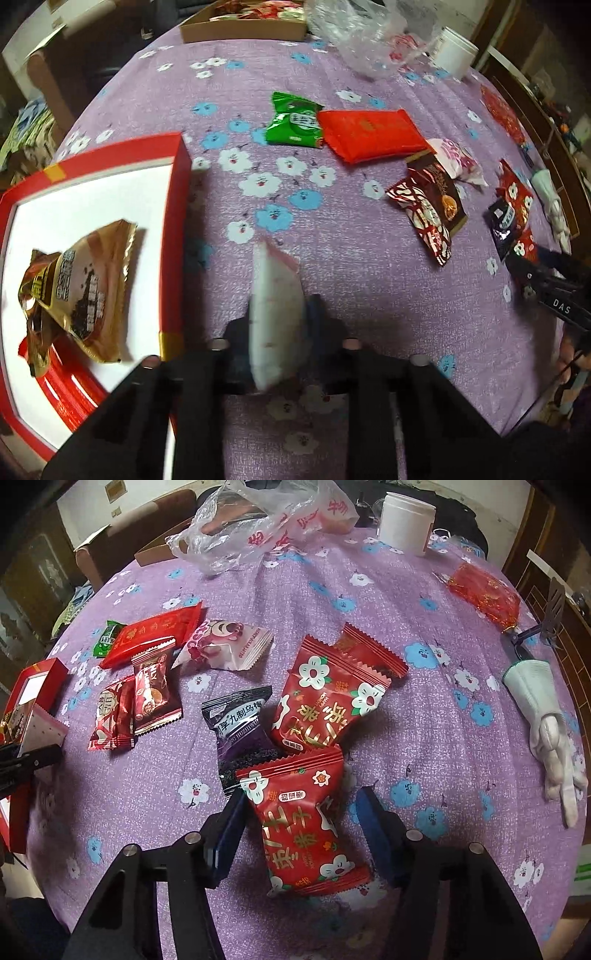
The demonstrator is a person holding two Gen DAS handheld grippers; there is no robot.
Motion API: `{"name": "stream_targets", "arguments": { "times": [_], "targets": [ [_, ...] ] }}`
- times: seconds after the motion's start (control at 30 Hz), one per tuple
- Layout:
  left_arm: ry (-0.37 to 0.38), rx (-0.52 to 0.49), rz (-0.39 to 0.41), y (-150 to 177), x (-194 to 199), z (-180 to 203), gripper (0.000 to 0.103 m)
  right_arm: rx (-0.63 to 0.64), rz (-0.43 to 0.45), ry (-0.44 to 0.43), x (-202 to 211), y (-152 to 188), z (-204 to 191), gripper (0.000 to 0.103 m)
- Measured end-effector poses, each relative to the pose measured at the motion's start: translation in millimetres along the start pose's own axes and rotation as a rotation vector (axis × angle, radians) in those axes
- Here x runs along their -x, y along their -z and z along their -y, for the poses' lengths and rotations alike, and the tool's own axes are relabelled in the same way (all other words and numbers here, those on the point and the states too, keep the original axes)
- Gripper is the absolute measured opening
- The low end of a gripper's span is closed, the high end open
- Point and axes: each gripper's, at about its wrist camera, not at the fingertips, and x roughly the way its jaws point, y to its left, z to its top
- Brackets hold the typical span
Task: Organize snacks
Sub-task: 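Carry both packets over the white tray and open both tools to release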
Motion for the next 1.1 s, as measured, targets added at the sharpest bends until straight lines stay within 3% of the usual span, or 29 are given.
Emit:
{"name": "stream_targets", "arguments": {
  "times": [0.1,0.4,0.57,0.73,0.9,1.1],
  "targets": [
    [-0.002,0.015,0.001,6.4,3.5,-2.2,0.013,-0.021,-0.001,0.004,3.7,2.3,5.2,0.041],
    [-0.087,-0.248,0.065,38.9,20.7,38.9,0.012,0.003,-0.057,-0.013,11.5,15.3,-4.8,0.034],
    [-0.084,-0.338,0.122,55.5,43.4,47.7,0.012,0.084,-0.139,-0.162,15.3,9.9,-44.9,0.032],
    [-0.078,-0.275,0.196,50.8,78.4,40.2,0.012,0.293,-0.084,-0.242,34.0,-10.1,-118.0,0.031],
    [-0.099,-0.144,0.286,50.9,121.7,15.0,0.012,0.347,-0.01,-0.337,53.7,-30.3,-163.6,0.031],
    [-0.148,-0.023,0.344,60.2,151.2,-14.3,0.012,0.398,-0.022,-0.391,50.5,-31.2,-199.2,0.031]
  ]
}}
